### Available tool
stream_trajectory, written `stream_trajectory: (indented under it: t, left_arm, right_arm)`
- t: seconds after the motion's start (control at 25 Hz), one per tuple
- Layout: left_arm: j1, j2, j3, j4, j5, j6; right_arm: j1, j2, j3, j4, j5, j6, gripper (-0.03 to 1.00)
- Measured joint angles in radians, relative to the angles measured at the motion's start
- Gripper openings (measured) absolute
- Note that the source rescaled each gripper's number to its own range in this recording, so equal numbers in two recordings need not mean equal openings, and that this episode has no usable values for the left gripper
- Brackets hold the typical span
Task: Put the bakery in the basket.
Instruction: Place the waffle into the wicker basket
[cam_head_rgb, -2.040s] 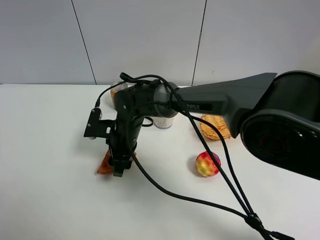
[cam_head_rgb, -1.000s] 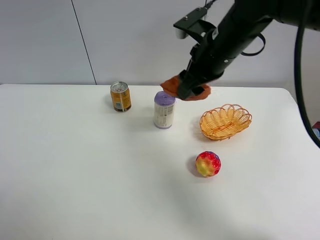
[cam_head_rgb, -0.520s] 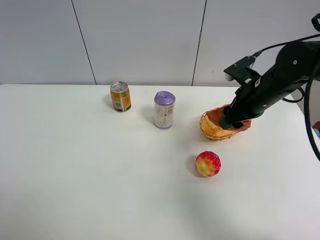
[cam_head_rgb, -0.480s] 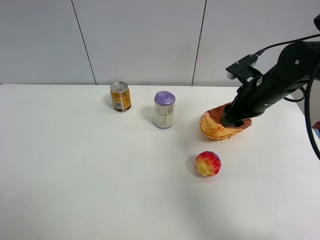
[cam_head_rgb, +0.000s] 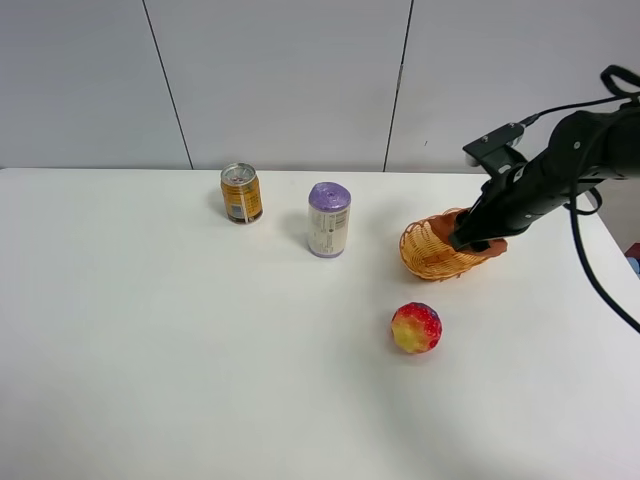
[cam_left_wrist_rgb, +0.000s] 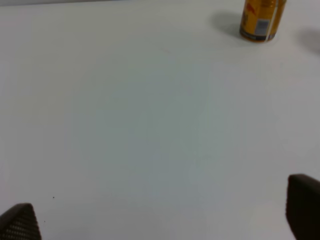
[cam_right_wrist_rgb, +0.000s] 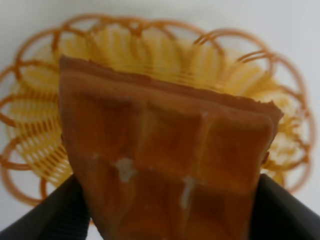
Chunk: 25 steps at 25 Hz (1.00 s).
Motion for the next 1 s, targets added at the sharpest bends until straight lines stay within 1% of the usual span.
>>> stream_trajectory:
  t: [0.12,0.32,0.36,0.4,0.44,0.48,0.56,0.68,0.76,0.88,1.0]
  left_arm:
    - [0.0,0.0,0.0,0.0,0.0,0.0]
    - [0.0,0.0,0.0,0.0,0.0,0.0]
    - [0.0,0.0,0.0,0.0,0.0,0.0]
    - [0.0,0.0,0.0,0.0,0.0,0.0]
    - [0.0,0.0,0.0,0.0,0.0,0.0]
    - [0.0,0.0,0.0,0.0,0.0,0.0]
    - [0.0,0.0,0.0,0.0,0.0,0.0]
    - [0.0,0.0,0.0,0.0,0.0,0.0]
    - [0.0,0.0,0.0,0.0,0.0,0.0]
    - [0.0,0.0,0.0,0.0,0.0,0.0]
    - [0.0,0.0,0.0,0.0,0.0,0.0]
  right_arm:
    - [0.0,0.039,-0.001,0.007,-0.014,-0.001,0.0]
    - [0.007,0.044,-0.007,0.026,-0.027,-0.001,0.0]
    - [0.007,0.044,-0.008,0.027,-0.027,-0.001,0.06]
    - [0.007,0.044,-0.01,0.029,-0.027,-0.001,0.17]
    - [0.007,0.044,-0.01,0.033,-0.03,-0.001,0.3]
    - [0.008,0.042,-0.01,0.033,-0.03,-0.001,0.39]
    - [0.008,0.033,-0.01,0.037,-0.03,-0.001,0.47]
    - [0.012,-0.008,-0.01,0.051,-0.016,0.002,0.5]
    - [0.02,-0.058,-0.01,0.052,0.004,0.013,0.5]
    - [0.028,-0.182,-0.01,0.053,0.032,0.044,0.5]
    - [0.027,-0.372,-0.01,0.053,0.054,0.087,0.5]
